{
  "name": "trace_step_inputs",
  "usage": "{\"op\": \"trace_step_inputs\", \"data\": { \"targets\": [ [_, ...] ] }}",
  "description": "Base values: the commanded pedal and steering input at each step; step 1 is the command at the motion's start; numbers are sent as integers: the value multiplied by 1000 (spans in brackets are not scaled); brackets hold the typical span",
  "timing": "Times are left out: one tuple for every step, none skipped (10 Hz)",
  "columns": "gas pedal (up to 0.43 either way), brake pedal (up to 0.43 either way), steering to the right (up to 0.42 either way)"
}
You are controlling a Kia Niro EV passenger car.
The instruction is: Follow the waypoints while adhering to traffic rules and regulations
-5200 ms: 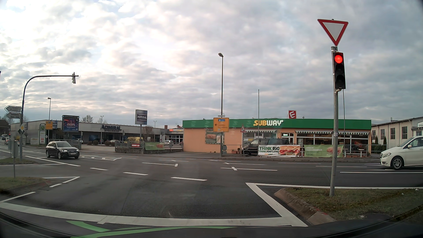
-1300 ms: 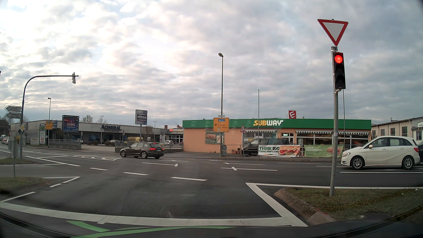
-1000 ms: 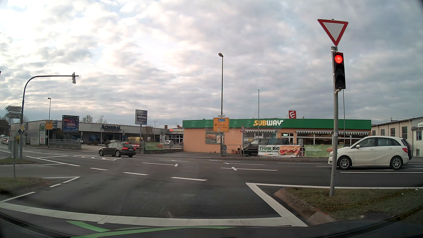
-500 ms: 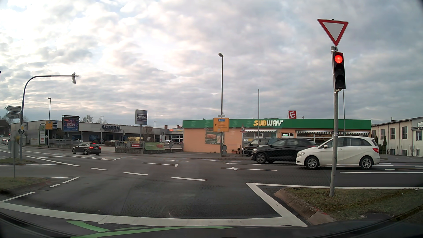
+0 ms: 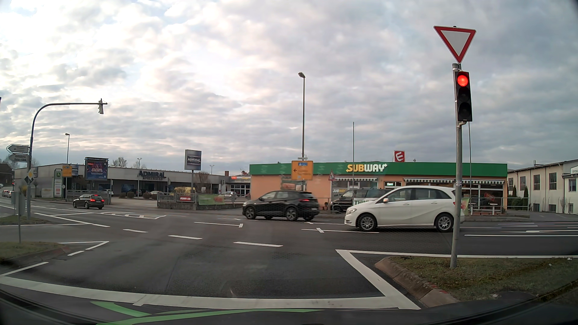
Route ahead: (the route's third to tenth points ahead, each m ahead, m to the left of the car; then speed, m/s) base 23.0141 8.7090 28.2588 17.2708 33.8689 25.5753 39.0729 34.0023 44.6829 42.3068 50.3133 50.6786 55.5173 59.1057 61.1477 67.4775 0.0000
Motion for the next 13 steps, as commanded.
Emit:
{"op": "trace_step_inputs", "data": {
  "targets": [
    [0,323,47],
    [0,329,47],
    [0,323,47],
    [0,329,47],
    [0,329,46],
    [0,323,47],
    [0,329,47],
    [0,323,47],
    [0,329,47],
    [0,329,47],
    [0,323,47],
    [0,329,47],
    [0,329,47]
  ]
}}
